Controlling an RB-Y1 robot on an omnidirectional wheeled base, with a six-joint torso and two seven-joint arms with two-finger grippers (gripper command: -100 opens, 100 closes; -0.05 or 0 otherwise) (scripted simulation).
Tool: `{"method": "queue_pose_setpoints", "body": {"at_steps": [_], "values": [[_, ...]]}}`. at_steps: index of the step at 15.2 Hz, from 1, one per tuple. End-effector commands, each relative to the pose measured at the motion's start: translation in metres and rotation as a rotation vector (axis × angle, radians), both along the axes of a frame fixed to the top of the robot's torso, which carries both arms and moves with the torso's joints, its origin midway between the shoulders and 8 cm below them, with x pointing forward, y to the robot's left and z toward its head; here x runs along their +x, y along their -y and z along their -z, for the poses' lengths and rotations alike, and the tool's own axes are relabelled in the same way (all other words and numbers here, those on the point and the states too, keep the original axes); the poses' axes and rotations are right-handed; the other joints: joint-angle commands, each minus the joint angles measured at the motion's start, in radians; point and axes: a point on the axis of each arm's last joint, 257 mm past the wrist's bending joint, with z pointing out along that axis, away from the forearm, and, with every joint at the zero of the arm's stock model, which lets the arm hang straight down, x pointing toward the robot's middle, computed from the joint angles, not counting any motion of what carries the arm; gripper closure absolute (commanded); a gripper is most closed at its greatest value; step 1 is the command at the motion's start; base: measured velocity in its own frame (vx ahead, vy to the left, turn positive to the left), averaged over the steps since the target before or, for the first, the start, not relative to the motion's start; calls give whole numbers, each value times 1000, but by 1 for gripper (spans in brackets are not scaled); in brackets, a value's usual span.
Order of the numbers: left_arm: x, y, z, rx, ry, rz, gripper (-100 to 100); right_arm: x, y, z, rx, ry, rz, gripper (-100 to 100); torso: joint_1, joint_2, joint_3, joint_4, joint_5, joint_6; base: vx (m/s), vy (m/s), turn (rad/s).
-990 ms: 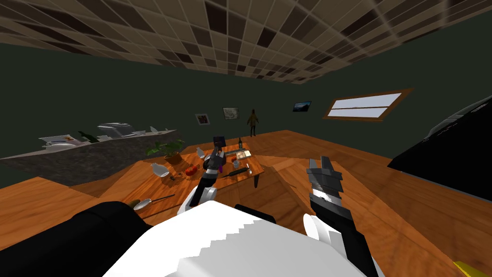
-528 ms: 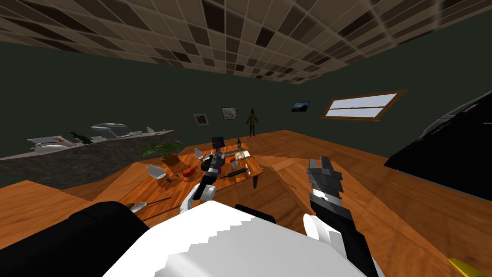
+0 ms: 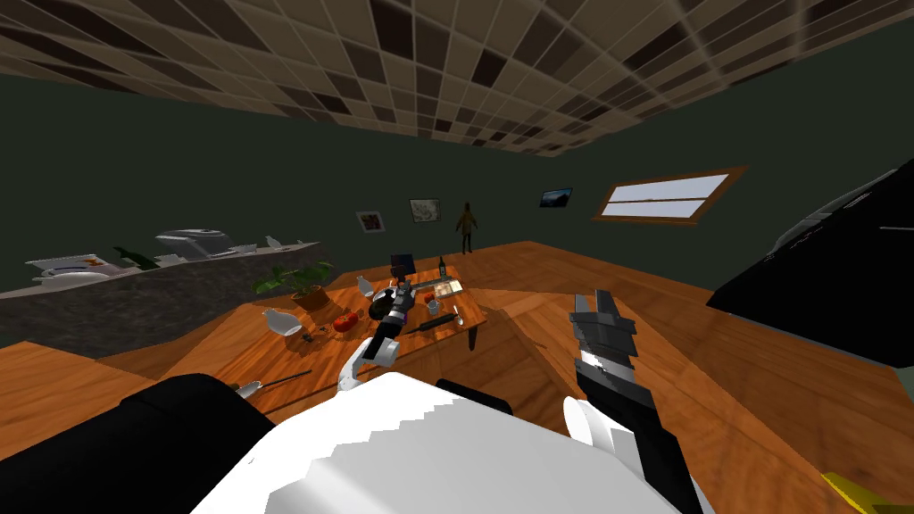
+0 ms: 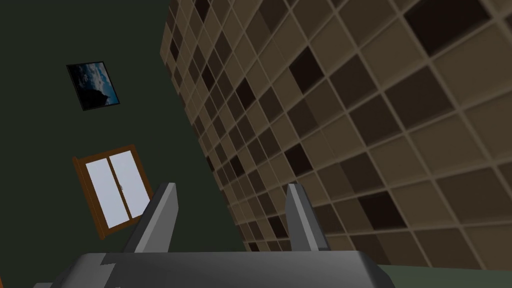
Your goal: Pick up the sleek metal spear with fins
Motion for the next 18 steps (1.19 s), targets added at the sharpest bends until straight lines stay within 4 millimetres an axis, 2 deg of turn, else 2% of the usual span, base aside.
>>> {"method": "queue_pose_setpoints", "body": {"at_steps": [1,4,5,6,9,10,12,13,15,16,17,18], "values": [[9,-16,19,-3,-59,-26,-100,0,0,0,0,0,0,0,0,0,0,0,0,0,37,-28,-44],[13,-34,51,-13,-137,-58,-100,0,0,0,0,0,0,0,0,-1,0,0,0,0,34,-29,-37],[13,-35,52,-14,-140,-59,-100,0,0,0,0,0,0,0,-1,-1,0,0,0,0,24,-19,-7],[18,-47,65,-21,-180,-80,-100,0,0,0,0,0,0,0,0,0,0,0,0,0,23,-22,-26],[20,-65,96,-36,-255,-115,-100,0,0,0,0,0,0,0,-1,0,0,0,0,0,32,-29,-45],[26,-75,99,-45,-275,-132,-100,0,0,0,0,0,0,0,-1,0,0,0,0,0,35,-33,-41],[21,-80,118,-52,-312,-145,-100,0,0,0,0,0,0,0,-1,0,0,0,0,0,27,-26,-22],[26,-90,122,-63,-336,-164,-100,0,0,0,0,0,0,0,0,0,0,0,0,0,23,-21,-29],[21,-95,138,-69,-367,-174,-100,0,0,0,0,0,0,0,0,0,0,0,0,0,23,-17,-29],[21,-95,139,-70,-370,-176,-100,0,0,0,0,0,0,0,0,1,0,0,0,0,9,-8,-1],[23,-107,152,-87,-409,-200,-100,0,0,0,0,0,0,0,0,1,1,0,0,0,12,-15,-42],[19,-109,161,-91,-428,-207,-100,0,0,0,0,0,0,0,0,1,1,0,0,0,17,-17,-47]]}}
